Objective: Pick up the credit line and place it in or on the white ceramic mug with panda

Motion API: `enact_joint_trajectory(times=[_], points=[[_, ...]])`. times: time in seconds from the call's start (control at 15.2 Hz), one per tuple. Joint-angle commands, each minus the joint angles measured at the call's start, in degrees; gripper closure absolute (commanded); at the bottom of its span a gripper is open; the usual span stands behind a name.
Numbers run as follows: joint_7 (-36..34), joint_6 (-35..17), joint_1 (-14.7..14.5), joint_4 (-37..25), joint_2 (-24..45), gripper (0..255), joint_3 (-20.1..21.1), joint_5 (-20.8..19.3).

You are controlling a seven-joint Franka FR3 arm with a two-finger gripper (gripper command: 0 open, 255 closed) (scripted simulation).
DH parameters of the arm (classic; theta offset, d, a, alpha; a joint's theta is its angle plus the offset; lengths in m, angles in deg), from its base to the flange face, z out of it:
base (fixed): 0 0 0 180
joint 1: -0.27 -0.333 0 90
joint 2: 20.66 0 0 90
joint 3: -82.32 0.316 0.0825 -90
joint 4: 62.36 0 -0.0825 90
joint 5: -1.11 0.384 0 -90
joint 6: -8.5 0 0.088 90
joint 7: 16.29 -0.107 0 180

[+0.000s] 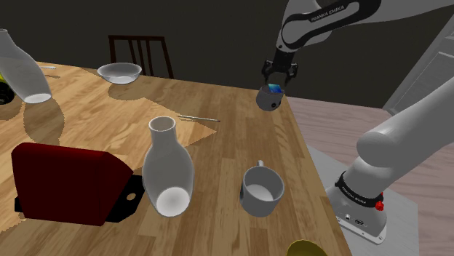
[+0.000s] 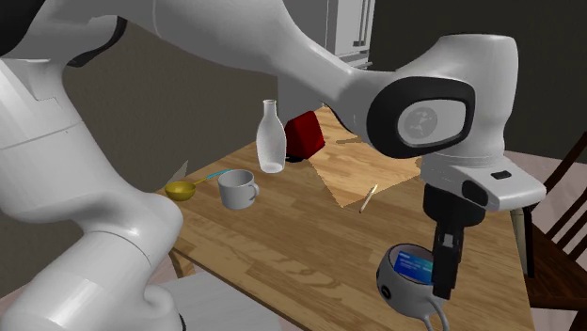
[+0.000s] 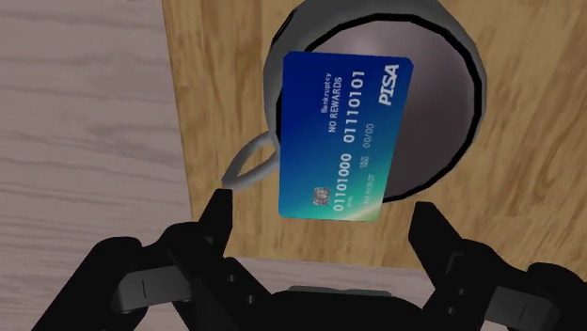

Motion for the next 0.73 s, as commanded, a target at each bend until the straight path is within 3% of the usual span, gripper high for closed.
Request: enact_joint_trajectory(times=[0.0,0.13,0.66], points=[[0.33,2.95,-0.18,-1.48,-1.46,0,-0.03,0.45],[0.61,6.45,-0.36,-3.64,-2.84,0,-0.05,0.87],[0.61,6.45,-0.37,-3.64,-2.84,0,-0.05,0.87]])
